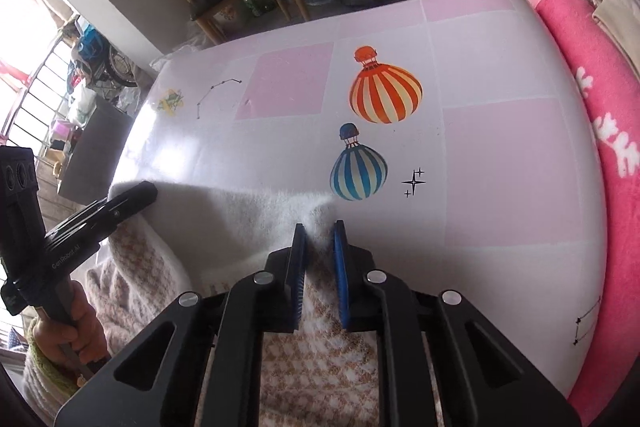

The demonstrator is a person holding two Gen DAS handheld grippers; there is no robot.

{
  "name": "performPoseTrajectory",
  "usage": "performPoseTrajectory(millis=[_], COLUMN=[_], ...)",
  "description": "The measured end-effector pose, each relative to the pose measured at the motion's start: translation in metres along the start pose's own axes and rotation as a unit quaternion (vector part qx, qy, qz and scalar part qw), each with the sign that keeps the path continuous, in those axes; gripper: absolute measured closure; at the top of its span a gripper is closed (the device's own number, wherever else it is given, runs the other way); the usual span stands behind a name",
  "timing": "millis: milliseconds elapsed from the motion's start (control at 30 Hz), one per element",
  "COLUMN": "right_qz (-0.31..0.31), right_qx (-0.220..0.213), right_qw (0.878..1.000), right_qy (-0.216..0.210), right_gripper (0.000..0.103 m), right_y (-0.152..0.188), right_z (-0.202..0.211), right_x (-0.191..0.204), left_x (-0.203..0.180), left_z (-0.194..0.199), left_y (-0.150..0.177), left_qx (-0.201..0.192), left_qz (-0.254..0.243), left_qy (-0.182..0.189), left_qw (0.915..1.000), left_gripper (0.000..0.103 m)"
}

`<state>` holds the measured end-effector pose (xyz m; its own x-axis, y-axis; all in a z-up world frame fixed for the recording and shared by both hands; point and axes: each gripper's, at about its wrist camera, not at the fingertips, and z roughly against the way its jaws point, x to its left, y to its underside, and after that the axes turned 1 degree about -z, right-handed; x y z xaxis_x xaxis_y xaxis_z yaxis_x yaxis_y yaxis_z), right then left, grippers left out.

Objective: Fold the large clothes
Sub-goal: 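Grasp the collar with both tools and fold it over toward the hem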

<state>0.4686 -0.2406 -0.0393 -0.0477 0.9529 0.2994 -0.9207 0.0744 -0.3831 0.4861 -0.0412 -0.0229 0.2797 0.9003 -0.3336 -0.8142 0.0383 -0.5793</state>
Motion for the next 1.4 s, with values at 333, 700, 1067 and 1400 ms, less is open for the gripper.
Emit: performPoseTrajectory(millis=[333,700,1067,1400], right_qz=[0.126,0.172,0.061,0.108], right_qx=[-0.036,-0.080,0.088,0.037], right_qw=[0.991,0.981,0.991,0.993], right_qy=[0.028,-0.033,-0.080,-0.043], right_gripper=[0.090,0.083,0.083,0.082], right_y=[0.092,0.139,0.135,0.164], right_z=[0.093,0.155,0.018,0.026], right_x=[0.043,0.071,0.077,0.097], left_x=[-0.054,-0.030,-0.014,-0.052], left_z=[0.108,0.092,0.127,0.088], left_y=[0.087,0.155,0.158,0.114], left_qx=[-0.006,0.031,0.018,0.017], left_qz=[-0.143,-0.157,-0.134,-0.168], left_qy=[0.018,-0.018,0.002,0.009], left_qw=[0.9895,0.9869,0.9908,0.9856], left_gripper=[0.090,0.089,0.076,0.027])
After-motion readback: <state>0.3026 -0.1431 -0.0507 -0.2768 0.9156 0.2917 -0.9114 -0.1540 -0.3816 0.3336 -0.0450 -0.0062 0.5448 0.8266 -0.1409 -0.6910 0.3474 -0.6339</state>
